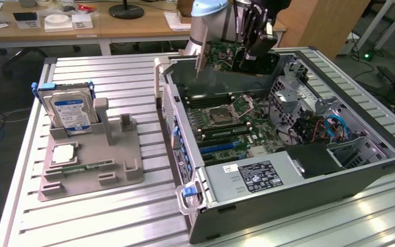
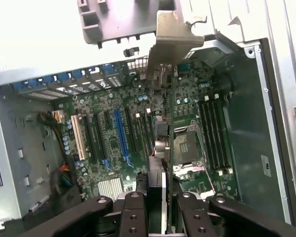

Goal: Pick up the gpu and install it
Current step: 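Insert the gpu into the slot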

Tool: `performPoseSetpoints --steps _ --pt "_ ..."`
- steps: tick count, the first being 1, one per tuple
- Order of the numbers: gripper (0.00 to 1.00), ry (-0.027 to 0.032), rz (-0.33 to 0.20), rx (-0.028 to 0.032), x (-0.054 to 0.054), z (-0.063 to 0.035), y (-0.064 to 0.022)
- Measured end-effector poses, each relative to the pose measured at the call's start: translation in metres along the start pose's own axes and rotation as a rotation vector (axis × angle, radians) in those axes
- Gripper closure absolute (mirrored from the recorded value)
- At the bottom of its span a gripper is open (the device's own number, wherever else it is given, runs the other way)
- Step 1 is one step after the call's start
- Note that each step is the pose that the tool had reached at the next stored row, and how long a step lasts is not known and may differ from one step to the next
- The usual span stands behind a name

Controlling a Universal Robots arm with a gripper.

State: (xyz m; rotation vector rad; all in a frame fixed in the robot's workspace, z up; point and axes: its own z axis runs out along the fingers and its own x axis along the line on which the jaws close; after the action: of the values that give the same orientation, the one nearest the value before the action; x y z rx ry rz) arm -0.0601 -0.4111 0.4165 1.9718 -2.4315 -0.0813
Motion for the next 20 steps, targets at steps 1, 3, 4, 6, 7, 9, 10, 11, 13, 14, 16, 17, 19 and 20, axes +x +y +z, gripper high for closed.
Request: performPoseSetpoints --steps 1,3,4,6,7,9,10,11,13,14,16,17,19,20 --pt "0.73 0.0003 -0.008 0.0041 0.000 0.0005 0.0000" --pt "0.73 0.0040 -0.011 0.0181 0.001 0.0008 -0.0001" --pt "0.73 0.0050 -0.012 0.0277 0.001 0.0010 0.0002" --pt "0.73 0.0043 -0.018 0.0385 0.002 0.0021 0.0004" --pt "0.73 0.0040 -0.026 0.0416 0.002 0.0026 0.0003" --pt "0.73 0.0035 -0.049 0.0455 0.002 0.0037 0.0002" --pt "0.73 0.0037 -0.065 0.0464 0.002 0.0043 0.0002" --pt "0.73 0.0039 -0.083 0.0467 0.002 0.0051 0.0002" --pt "0.73 0.0048 -0.121 0.0464 0.002 0.0071 0.0001" --pt "0.73 0.0052 -0.138 0.0461 0.002 0.0082 0.0001" --pt "0.73 0.0058 -0.174 0.0460 0.002 0.0100 0.0000" --pt "0.73 0.0060 -0.190 0.0464 0.002 0.0107 -0.0001" --pt "0.73 0.0064 -0.214 0.0481 0.002 0.0117 -0.0002" --pt "0.73 0.0064 -0.216 0.0482 0.002 0.0117 -0.0001"
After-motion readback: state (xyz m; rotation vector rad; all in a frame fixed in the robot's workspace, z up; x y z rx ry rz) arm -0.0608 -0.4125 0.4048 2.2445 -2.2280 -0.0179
